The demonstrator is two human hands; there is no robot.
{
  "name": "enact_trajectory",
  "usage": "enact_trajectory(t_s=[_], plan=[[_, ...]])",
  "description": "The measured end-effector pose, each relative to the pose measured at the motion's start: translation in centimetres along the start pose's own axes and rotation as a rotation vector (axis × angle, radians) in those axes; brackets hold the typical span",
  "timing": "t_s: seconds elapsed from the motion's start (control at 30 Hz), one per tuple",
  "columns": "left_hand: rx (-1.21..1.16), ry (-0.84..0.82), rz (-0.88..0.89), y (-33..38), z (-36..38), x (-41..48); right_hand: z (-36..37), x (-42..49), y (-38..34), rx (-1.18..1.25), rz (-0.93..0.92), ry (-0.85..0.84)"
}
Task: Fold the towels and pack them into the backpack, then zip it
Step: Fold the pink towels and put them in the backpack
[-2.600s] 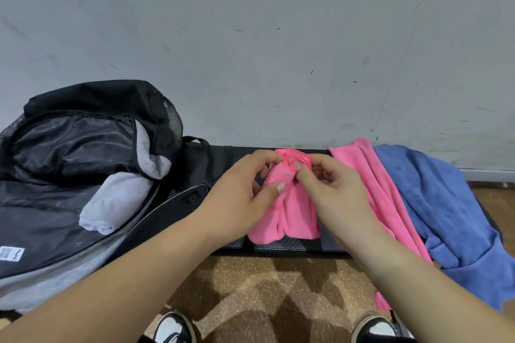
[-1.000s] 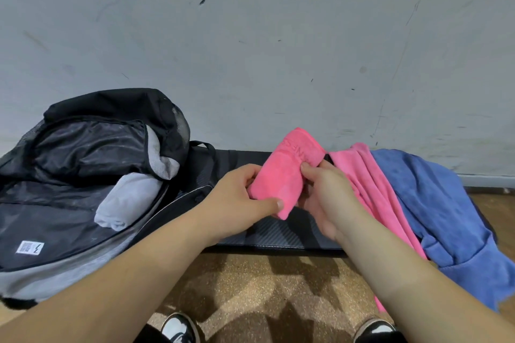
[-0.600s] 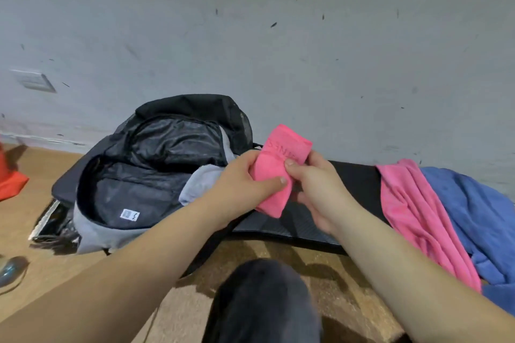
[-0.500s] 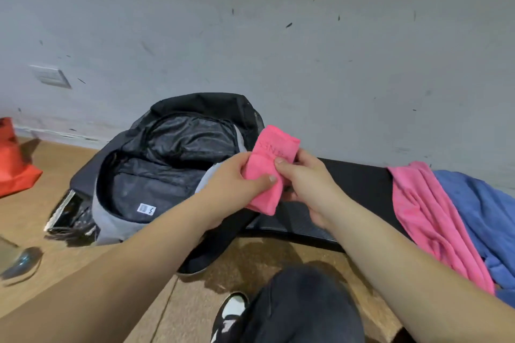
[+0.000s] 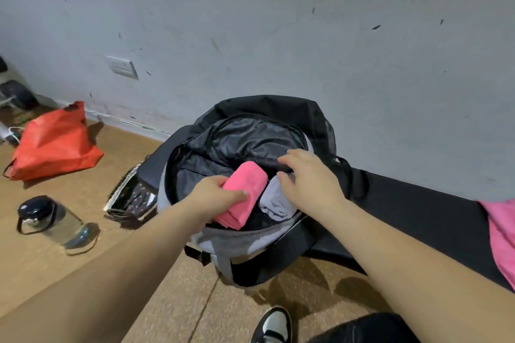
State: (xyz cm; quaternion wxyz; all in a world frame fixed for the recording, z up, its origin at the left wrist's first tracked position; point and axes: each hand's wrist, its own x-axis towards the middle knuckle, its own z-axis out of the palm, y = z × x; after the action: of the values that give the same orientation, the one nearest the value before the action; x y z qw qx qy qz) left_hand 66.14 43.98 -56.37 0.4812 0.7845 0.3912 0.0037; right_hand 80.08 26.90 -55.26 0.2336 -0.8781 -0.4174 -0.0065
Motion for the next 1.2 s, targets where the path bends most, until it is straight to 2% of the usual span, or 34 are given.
enact_trajectory(t_s=[0.13, 0.2, 0.3, 0.43, 0.53, 0.63, 0.77, 0.83, 1.07, 1.2], plan=[[0.188, 0.122, 0.099, -1.5, 0.5, 1.3, 0.9, 3.6, 2.1, -0.265, -0.057, -0.137], [0.15, 0.149, 0.1, -2.1, 0.5, 1.8, 1.3, 4.8, 2.8, -0.357, -0.058, -0.191], [0.068, 0.148, 0.091, -2.5, 0.6, 2.8, 1.6, 6.2, 2.9, -0.436, -0.079, -0.154], [-0.118, 0.151, 0.066, -1.2, 0.9, 4.8, 0.5, 7.4, 2.3, -0.21, 0.051, 0.001], [-0.211, 0.112, 0.07, 0.4, 2.4, 6.2, -0.1, 8.2, 1.8, -0.053, 0.148, 0.033], [-0.124, 0.107, 0.111, 0.9, 4.6, 6.7, 0.6, 7.3, 2.0, -0.091, 0.117, -0.037], [0.258, 0.217, 0.174, 1.1, 4.6, 6.0, 1.4, 5.7, 3.1, -0.107, 0.053, -0.162], [0.22, 0.225, 0.2, 1.0, 3.9, 5.3, 1.0, 4.9, 3.2, -0.065, 0.034, -0.184], [0.052, 0.231, 0.329, 2.0, 3.4, 0.1, -2.2, 1.2, 2.6, -0.004, -0.021, -0.1], [-0.06, 0.123, 0.381, 6.1, 6.3, -2.6, -4.7, -2.1, 3.7, -0.001, 0.05, -0.096]])
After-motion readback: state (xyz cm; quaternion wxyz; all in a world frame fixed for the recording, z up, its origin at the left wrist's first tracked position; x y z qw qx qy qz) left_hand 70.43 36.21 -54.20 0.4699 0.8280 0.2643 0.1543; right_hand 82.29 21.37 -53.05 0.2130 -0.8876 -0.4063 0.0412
